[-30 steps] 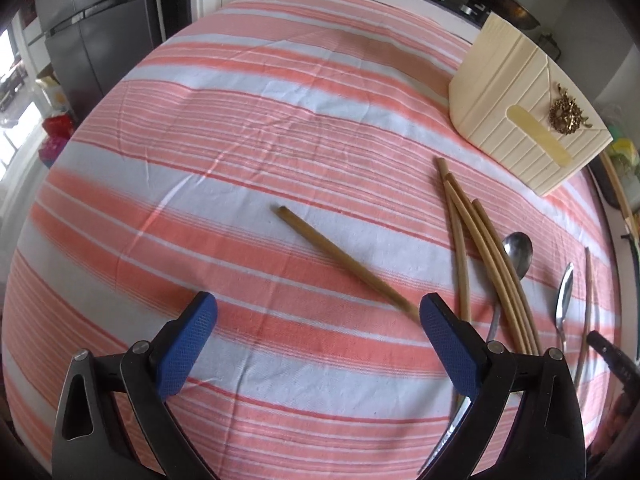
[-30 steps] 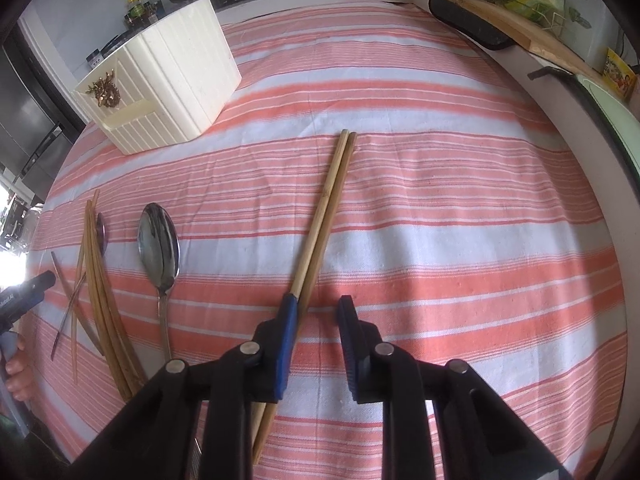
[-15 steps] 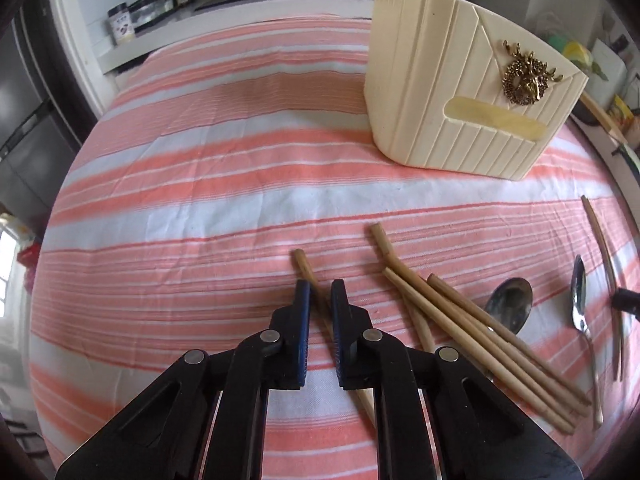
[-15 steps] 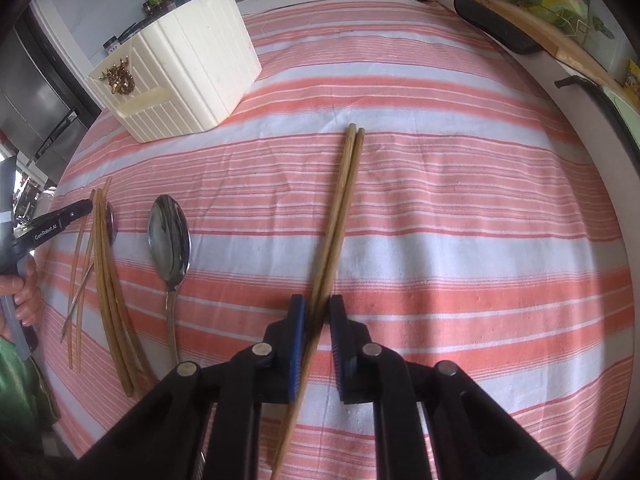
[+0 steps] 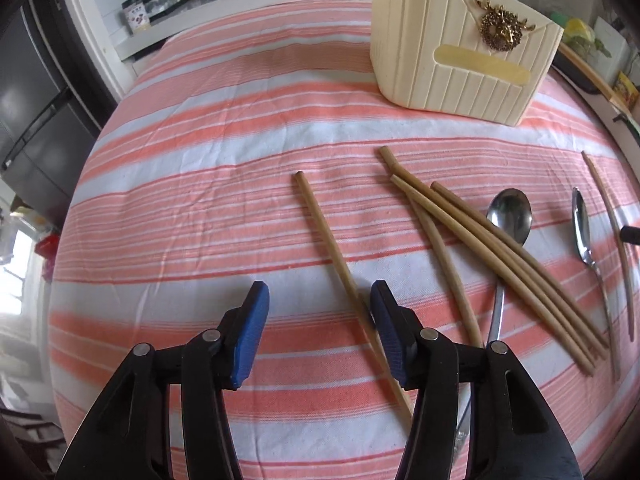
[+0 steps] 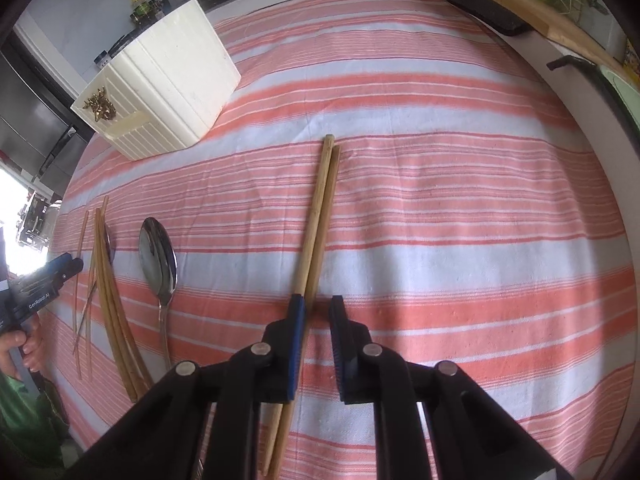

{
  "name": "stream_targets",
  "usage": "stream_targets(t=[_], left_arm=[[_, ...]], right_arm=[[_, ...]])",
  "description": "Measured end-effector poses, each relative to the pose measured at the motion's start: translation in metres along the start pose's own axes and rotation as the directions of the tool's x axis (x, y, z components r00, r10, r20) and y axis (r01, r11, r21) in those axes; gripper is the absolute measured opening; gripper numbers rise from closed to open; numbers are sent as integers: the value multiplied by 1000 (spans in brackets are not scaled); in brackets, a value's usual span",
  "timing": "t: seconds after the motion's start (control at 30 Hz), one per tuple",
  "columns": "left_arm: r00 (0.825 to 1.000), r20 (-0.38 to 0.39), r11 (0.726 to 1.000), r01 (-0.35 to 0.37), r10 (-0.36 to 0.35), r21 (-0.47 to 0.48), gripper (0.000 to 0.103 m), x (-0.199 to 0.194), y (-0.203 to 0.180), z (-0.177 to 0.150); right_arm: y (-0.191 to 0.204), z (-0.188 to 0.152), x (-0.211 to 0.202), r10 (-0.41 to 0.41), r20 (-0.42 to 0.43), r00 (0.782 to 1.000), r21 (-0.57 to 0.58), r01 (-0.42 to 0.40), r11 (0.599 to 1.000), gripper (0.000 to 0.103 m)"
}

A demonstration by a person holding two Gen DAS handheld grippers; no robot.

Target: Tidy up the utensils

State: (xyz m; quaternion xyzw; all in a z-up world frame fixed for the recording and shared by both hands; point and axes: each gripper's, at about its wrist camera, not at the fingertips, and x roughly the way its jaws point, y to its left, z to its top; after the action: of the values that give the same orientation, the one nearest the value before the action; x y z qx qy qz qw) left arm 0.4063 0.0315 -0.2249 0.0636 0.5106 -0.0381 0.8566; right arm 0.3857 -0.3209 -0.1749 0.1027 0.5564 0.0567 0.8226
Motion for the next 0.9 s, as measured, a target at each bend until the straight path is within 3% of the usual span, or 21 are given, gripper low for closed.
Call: stream_targets(t=[0.07, 0.27, 0.43, 0.5, 0.6, 0.67, 0.8, 0.9], left_arm=[[1000, -5, 1000, -25, 25, 1, 64, -1, 1, -1], [1000, -24, 1000, -17, 18, 18, 65, 1, 2, 2], [995, -88, 999, 45, -48, -29, 65, 10, 14, 14], [993, -100, 998, 53, -55, -24, 65, 8, 19, 9], [994, -96, 999, 54, -54, 0, 66, 4, 21, 0], [994, -91, 998, 55, -54, 3, 66, 2, 23, -2], [994, -87, 998, 64, -66, -23, 66, 1, 25, -2], [995, -80, 998, 63, -65, -24, 65, 1, 25, -2]], right_arm=[[1, 2, 1, -14, -22, 1000, -16, 14, 1000, 12], [6, 17, 10, -39, -106, 994, -56, 33, 998, 12], [-2, 53, 29, 20, -155, 988, -10, -22, 1000, 18], [2, 57, 32, -2, -188, 982, -40, -6, 999, 17], [11, 51, 33, -54, -176, 983, -115, 34, 993, 16], [7, 48, 30, -13, -158, 987, -82, 0, 997, 17], [-10, 43, 26, 124, -130, 984, 32, -121, 992, 30], [-15, 39, 23, 80, -125, 989, 35, -76, 997, 26]])
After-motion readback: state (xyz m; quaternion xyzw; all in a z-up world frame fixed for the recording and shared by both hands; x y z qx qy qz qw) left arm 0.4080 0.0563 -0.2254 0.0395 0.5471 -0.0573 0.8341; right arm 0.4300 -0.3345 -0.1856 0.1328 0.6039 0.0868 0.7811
